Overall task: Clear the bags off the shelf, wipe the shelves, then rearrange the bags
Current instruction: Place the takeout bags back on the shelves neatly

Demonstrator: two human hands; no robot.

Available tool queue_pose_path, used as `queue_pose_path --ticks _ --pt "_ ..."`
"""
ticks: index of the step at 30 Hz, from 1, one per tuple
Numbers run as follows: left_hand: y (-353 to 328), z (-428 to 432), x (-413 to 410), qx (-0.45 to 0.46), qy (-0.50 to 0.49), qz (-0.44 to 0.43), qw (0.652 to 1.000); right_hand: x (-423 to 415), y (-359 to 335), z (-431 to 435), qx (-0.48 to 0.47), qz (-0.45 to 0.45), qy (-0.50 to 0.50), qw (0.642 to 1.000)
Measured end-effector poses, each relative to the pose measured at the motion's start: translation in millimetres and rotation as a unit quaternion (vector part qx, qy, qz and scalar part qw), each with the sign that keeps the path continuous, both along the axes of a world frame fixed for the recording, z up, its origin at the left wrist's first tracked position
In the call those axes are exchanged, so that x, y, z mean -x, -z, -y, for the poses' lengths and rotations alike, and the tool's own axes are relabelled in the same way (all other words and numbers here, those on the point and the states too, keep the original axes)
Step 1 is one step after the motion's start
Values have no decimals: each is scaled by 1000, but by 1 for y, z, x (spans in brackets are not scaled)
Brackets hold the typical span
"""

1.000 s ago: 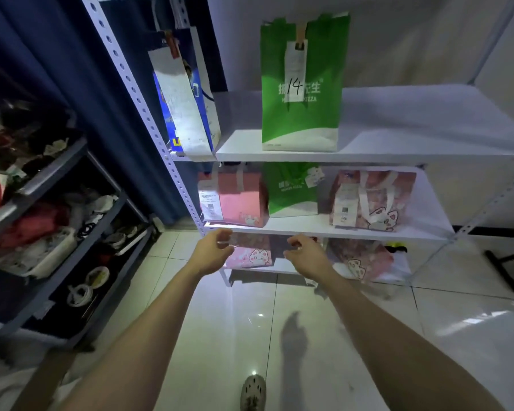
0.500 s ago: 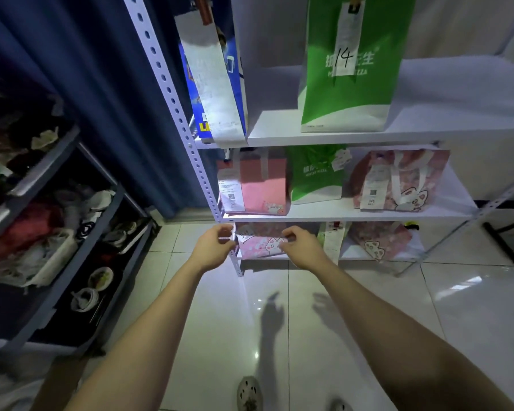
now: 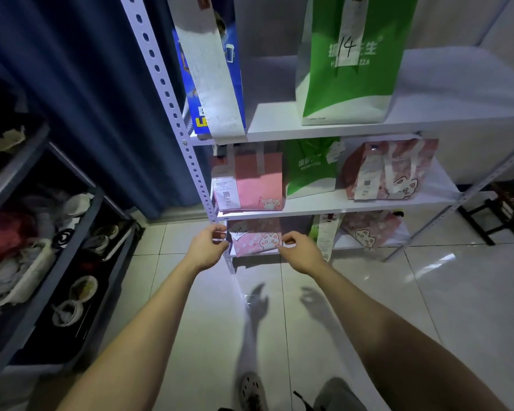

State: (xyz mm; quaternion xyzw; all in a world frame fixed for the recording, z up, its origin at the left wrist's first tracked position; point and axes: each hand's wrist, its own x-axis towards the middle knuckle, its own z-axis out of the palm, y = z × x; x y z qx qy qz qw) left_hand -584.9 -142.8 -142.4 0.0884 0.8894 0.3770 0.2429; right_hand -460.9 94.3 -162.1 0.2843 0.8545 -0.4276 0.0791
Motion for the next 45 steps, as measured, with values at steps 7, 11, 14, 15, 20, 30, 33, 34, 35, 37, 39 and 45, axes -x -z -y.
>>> queue_pose_path --ticks 7,11,14,15,20,30,33,34,35,37,39,45 --pt "15 -40 -15 11 0 19 1000 -18 11 -33 18 18 -1 1000" --pt "22 -81 -34 14 -18 24 999 -32 12 -72 16 24 -24 999" --pt "29 -116 -52 13 -11 31 999 -47 18 -107 20 25 -34 999" --pt "31 -127 -57 17 -8 31 999 -51 20 -118 19 24 -40 999" --pt "53 -151 -80 74 26 12 997 -63 46 -149 -7 33 -91 995" --pt "190 -108 -69 104 -19 57 993 -17 171 -114 -8 75 -195 978" --pt "256 -99 -48 80 -53 75 993 6 231 -104 2 78 -193 978" --pt "280 -98 -39 73 -62 73 993 17 253 -102 0 81 -193 978" --pt "303 -96 -30 65 -72 71 993 27 275 -101 -5 83 -194 977" --pt "351 -95 -10 50 -82 64 993 49 319 -99 -22 81 -194 977" --pt "396 -96 15 36 -86 47 995 74 360 -99 -35 66 -188 979" --pt "489 -103 114 -26 -193 -79 978 171 450 -111 -83 -13 -88 993"
